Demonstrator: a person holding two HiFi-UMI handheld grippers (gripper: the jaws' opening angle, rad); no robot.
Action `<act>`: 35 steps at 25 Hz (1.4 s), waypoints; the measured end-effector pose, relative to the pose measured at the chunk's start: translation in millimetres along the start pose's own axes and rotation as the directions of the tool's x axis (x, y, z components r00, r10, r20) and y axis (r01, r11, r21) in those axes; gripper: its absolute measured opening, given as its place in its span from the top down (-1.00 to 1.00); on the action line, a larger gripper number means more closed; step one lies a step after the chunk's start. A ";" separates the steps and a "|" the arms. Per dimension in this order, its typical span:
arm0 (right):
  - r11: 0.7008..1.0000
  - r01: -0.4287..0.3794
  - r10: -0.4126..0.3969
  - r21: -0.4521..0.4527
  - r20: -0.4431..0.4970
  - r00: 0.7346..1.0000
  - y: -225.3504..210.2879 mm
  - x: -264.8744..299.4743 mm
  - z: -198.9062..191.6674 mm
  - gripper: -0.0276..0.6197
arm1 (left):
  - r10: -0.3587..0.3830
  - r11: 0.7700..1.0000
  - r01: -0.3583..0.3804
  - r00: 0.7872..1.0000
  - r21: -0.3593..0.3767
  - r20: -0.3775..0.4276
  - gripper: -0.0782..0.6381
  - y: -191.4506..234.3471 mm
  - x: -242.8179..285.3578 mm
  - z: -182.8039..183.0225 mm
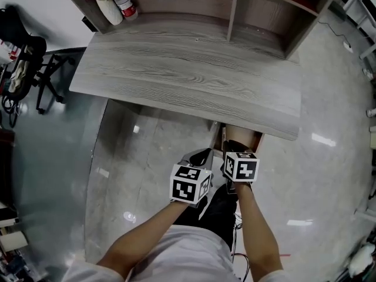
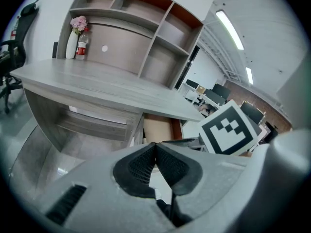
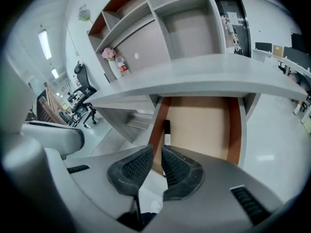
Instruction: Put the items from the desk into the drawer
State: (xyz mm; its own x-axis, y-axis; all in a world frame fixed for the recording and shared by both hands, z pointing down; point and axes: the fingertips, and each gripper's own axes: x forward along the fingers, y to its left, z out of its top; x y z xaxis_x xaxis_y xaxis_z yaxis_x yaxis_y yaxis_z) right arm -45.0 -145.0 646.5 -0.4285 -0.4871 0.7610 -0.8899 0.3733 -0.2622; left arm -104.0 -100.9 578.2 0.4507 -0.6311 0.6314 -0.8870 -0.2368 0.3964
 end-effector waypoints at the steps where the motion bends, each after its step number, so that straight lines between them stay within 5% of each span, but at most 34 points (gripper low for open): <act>1: 1.000 -0.001 0.001 -0.008 0.009 1.000 2.1 -6.9 2.2 0.78 | -0.004 1.000 0.004 1.000 0.008 0.004 0.77 -3.6 -0.5 3.0; 10: 0.997 0.021 -0.014 -0.075 0.103 0.995 20.5 -78.2 21.5 0.88 | -0.053 0.995 0.050 0.998 0.087 0.025 0.77 -40.2 -15.2 24.1; 23: 0.992 0.043 -0.011 -0.121 0.254 0.967 47.6 -158.6 53.3 0.91 | -0.132 0.957 0.111 0.989 0.270 0.062 0.77 -81.4 -49.3 54.3; 35: 0.993 0.068 -0.031 -0.092 0.355 0.934 51.7 -199.4 66.8 0.91 | -0.143 0.959 0.113 0.985 0.259 0.097 0.77 -94.9 -62.0 70.4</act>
State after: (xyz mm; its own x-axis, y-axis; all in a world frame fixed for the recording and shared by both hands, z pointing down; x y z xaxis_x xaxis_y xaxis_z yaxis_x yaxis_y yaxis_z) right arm -16.1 -81.3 441.5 -0.4283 -0.7470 0.5085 -0.8988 0.4103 -0.1542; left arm -54.9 -91.3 454.5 0.5607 -0.6597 0.5004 -0.8258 -0.4900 0.2793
